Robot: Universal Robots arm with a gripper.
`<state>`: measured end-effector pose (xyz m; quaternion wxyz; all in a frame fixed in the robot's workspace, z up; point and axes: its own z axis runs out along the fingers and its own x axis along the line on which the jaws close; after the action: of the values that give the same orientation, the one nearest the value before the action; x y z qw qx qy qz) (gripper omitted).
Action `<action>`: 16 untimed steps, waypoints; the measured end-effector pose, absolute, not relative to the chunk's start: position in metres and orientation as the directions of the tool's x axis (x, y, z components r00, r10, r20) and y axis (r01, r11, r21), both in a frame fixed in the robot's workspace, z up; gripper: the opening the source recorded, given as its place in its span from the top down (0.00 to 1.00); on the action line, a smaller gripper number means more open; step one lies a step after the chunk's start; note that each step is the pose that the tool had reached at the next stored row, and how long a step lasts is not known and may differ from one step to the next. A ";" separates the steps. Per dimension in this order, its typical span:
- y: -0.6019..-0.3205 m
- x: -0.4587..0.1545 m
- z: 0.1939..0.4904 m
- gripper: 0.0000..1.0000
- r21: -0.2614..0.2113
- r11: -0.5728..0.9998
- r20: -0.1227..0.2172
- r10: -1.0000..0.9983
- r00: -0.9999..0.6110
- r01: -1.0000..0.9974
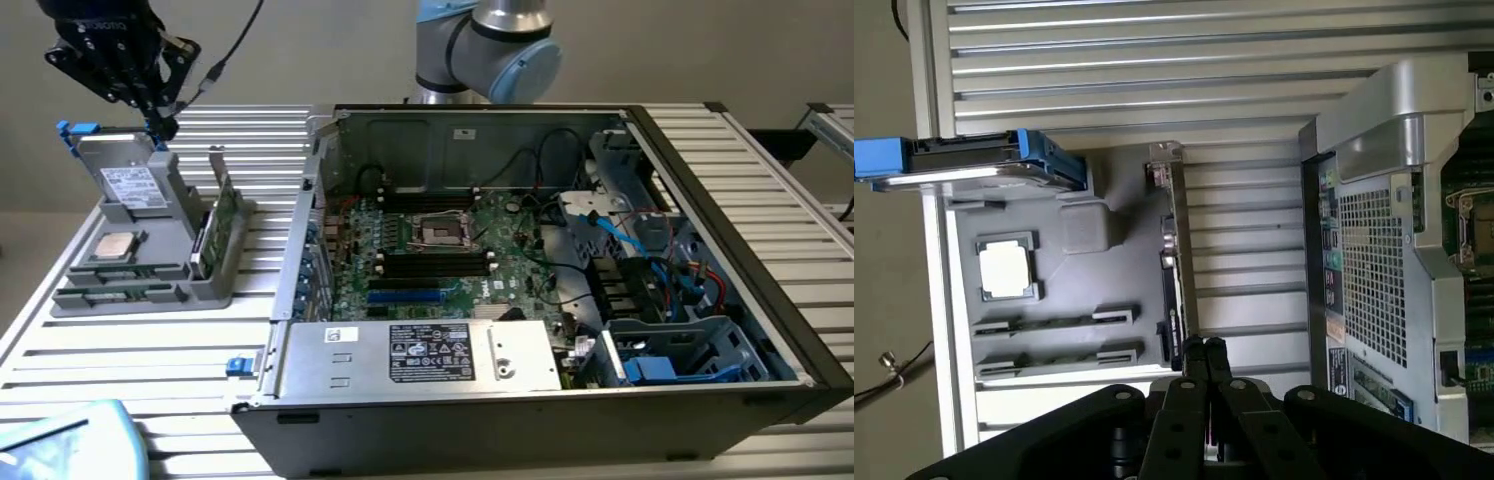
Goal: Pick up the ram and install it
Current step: 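Reach for the ram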
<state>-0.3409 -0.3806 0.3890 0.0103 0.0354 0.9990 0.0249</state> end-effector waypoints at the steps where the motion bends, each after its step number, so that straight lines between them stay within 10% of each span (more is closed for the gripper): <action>1: -0.381 -0.345 0.389 0.90 0.051 0.996 -0.019 0.071 -0.997 0.070; 16: -0.382 -0.414 0.383 0.90 0.056 0.996 -0.016 0.071 -0.997 0.070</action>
<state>-0.4138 -0.3817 0.3829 0.0091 0.0355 0.9989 0.0277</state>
